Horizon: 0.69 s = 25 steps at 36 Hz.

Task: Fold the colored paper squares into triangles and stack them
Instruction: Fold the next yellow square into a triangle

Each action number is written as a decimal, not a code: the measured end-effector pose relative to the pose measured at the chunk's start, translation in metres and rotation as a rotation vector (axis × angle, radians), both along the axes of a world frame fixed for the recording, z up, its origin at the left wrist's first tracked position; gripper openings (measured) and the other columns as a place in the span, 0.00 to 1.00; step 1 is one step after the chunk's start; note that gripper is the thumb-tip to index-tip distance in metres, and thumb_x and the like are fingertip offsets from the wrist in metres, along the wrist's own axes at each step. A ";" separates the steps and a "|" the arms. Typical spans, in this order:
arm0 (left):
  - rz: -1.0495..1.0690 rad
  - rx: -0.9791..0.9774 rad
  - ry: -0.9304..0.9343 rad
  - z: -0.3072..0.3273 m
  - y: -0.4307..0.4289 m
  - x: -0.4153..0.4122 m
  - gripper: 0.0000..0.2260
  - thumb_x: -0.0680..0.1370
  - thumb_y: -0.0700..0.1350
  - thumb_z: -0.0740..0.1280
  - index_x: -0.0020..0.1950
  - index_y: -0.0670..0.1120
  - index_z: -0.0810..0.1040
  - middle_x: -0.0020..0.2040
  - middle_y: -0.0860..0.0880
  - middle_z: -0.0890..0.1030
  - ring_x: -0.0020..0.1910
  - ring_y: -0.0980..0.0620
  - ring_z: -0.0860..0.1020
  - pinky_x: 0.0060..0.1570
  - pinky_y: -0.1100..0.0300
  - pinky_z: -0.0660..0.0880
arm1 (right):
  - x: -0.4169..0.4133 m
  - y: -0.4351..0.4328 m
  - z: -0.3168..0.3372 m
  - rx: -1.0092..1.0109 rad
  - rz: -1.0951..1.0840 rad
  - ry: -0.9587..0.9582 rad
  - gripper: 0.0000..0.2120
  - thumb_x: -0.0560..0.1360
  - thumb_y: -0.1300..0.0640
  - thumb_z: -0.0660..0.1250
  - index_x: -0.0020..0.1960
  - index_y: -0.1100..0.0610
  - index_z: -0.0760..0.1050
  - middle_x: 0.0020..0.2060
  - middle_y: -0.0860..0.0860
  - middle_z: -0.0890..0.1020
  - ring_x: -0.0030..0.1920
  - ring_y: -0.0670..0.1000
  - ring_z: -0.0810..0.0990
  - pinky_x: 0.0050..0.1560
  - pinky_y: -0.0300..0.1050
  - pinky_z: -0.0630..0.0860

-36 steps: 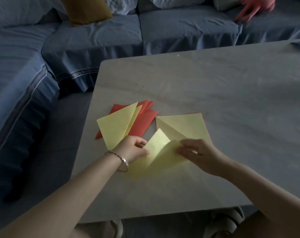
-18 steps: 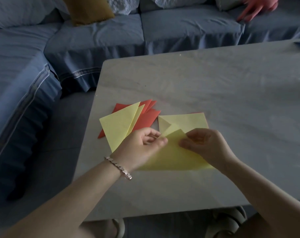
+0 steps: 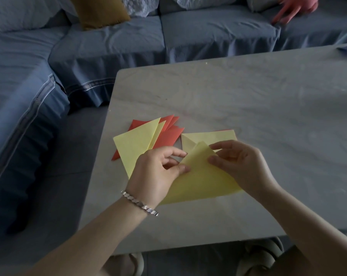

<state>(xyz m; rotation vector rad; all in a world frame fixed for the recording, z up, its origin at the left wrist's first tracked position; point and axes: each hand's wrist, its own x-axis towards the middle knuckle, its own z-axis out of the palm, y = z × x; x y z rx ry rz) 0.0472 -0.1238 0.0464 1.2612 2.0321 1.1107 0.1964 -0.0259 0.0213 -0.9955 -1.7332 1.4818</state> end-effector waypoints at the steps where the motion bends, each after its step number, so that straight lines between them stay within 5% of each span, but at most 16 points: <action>1: 0.001 0.001 0.005 0.000 -0.001 0.000 0.09 0.68 0.42 0.75 0.44 0.53 0.81 0.33 0.59 0.80 0.31 0.66 0.76 0.35 0.75 0.70 | 0.000 0.000 0.001 0.007 -0.005 0.003 0.11 0.66 0.61 0.74 0.38 0.45 0.79 0.28 0.41 0.81 0.29 0.38 0.76 0.34 0.29 0.71; 14: -0.009 0.173 0.209 0.003 -0.004 0.003 0.13 0.71 0.38 0.72 0.53 0.49 0.82 0.38 0.61 0.79 0.44 0.62 0.78 0.43 0.78 0.71 | -0.002 -0.009 0.008 0.039 -0.044 0.078 0.13 0.68 0.64 0.72 0.40 0.46 0.79 0.27 0.39 0.81 0.30 0.35 0.76 0.36 0.26 0.71; 21: -0.059 0.243 0.275 0.003 -0.005 0.006 0.14 0.71 0.34 0.71 0.55 0.47 0.81 0.41 0.59 0.78 0.40 0.76 0.74 0.43 0.81 0.68 | -0.002 -0.011 0.009 0.059 -0.059 0.077 0.13 0.69 0.63 0.71 0.39 0.44 0.80 0.29 0.37 0.81 0.32 0.34 0.77 0.36 0.25 0.70; 25: -0.068 0.246 0.296 0.005 -0.006 0.006 0.14 0.71 0.34 0.70 0.55 0.46 0.81 0.40 0.58 0.79 0.44 0.65 0.77 0.42 0.80 0.70 | -0.002 -0.012 0.010 0.058 -0.058 0.082 0.13 0.69 0.64 0.71 0.39 0.45 0.80 0.30 0.34 0.81 0.33 0.33 0.77 0.36 0.24 0.69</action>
